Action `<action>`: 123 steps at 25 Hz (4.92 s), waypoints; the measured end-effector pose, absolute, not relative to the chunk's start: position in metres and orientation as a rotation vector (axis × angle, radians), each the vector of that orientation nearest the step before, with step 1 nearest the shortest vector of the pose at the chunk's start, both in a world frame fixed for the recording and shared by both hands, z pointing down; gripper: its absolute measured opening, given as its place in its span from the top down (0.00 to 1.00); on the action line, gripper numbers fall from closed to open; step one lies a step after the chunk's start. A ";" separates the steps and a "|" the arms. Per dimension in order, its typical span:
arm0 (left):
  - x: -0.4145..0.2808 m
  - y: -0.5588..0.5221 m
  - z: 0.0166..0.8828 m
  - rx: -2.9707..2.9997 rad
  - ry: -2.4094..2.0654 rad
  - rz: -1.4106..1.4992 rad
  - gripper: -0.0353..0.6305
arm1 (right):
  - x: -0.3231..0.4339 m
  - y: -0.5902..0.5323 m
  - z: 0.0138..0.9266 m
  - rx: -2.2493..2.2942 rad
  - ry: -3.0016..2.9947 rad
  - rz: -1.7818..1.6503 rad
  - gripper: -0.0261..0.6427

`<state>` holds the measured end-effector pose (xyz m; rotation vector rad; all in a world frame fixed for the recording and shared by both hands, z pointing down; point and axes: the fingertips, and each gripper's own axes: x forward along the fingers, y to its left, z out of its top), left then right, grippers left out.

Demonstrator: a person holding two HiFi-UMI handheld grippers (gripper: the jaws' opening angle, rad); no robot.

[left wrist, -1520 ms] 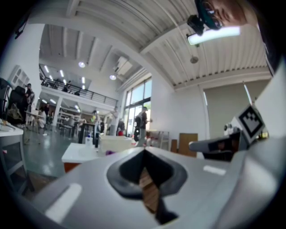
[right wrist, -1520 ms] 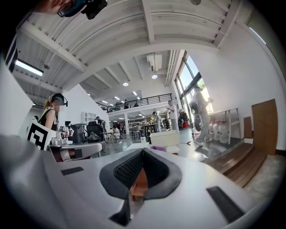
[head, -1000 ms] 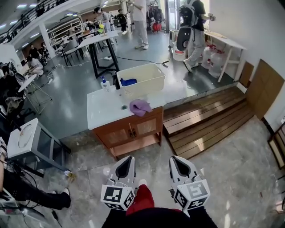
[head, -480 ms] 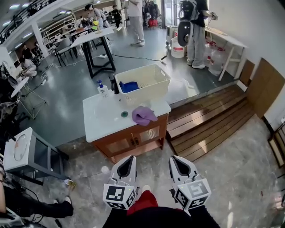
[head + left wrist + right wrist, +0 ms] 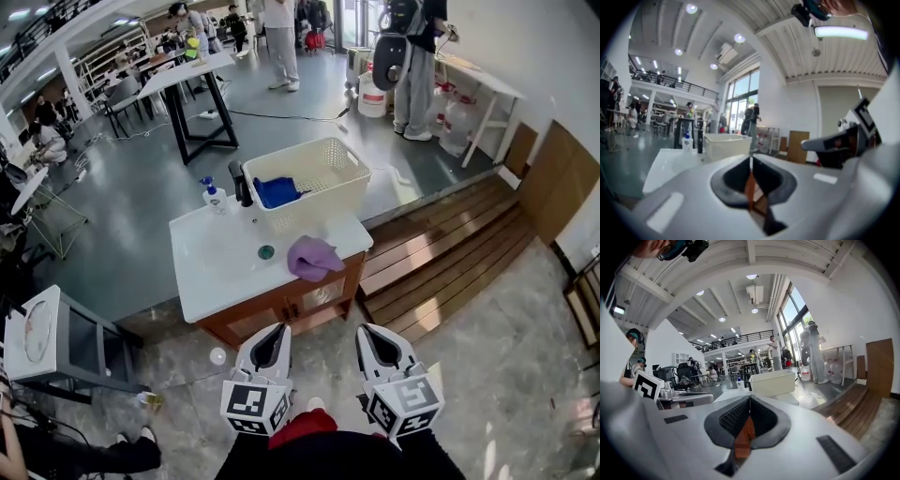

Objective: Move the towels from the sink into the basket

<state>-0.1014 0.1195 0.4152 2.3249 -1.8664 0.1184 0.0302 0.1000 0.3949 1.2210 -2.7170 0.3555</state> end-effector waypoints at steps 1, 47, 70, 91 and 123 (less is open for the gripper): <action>-0.106 0.114 0.416 2.325 -1.863 0.120 0.92 | 0.027 0.095 0.395 1.227 -2.714 0.351 0.95; -0.150 -0.059 0.539 2.171 -1.712 0.563 0.66 | -0.010 -0.032 0.465 1.236 -2.538 0.482 0.95; -0.150 -0.115 0.567 2.057 -1.741 0.666 0.75 | -0.020 -0.096 0.504 1.124 -2.477 0.563 0.95; -0.127 -0.111 0.484 2.237 -1.793 0.585 0.90 | -0.004 -0.088 0.476 1.196 -2.532 0.532 0.95; -0.102 -0.177 0.295 2.551 -1.936 0.327 0.90 | 0.018 -0.157 0.365 1.344 -2.686 0.307 0.95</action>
